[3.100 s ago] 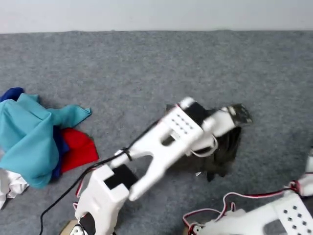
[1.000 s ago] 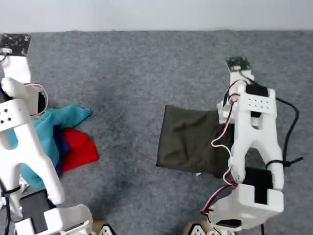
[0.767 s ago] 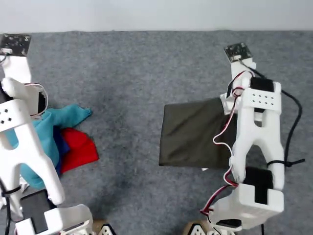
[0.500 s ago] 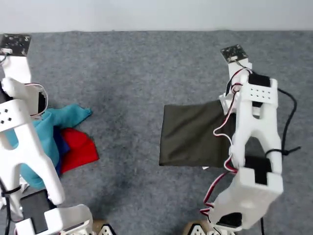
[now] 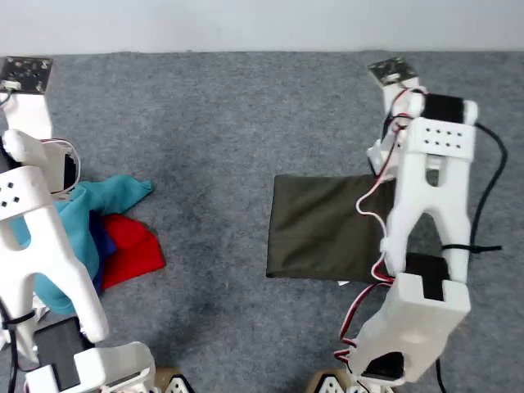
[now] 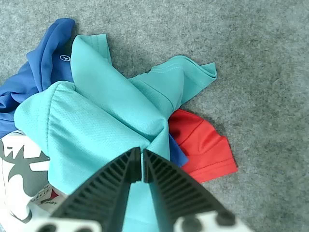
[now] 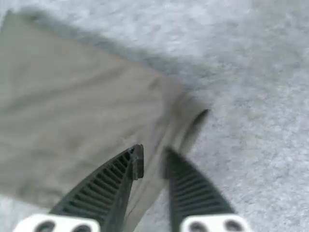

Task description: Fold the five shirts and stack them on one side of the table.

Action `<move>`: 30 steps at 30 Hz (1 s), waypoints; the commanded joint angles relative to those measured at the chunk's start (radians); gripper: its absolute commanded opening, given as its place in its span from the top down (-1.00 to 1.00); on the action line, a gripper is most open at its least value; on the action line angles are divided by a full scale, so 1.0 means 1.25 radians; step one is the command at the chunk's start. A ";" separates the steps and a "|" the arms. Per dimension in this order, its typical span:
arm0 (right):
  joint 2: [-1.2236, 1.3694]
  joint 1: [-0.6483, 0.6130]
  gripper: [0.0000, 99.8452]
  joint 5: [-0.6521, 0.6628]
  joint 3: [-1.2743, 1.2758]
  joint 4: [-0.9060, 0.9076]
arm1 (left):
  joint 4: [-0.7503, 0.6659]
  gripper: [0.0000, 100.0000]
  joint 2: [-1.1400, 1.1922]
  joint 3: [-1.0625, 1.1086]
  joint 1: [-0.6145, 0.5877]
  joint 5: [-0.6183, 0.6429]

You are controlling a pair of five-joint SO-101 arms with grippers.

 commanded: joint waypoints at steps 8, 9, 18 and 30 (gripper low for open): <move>0.102 0.046 0.98 0.014 0.068 0.062 | 0.015 0.97 -0.038 -0.003 -0.001 -0.007; 0.118 0.064 0.98 0.029 0.076 0.060 | 0.015 0.97 -0.039 -0.003 -0.001 -0.007; 0.184 0.120 0.98 0.085 0.032 0.067 | 0.015 0.97 -0.036 -0.001 -0.001 -0.006; 0.188 0.053 0.98 0.082 -0.095 -0.134 | 0.015 0.97 -0.042 0.031 -0.001 -0.007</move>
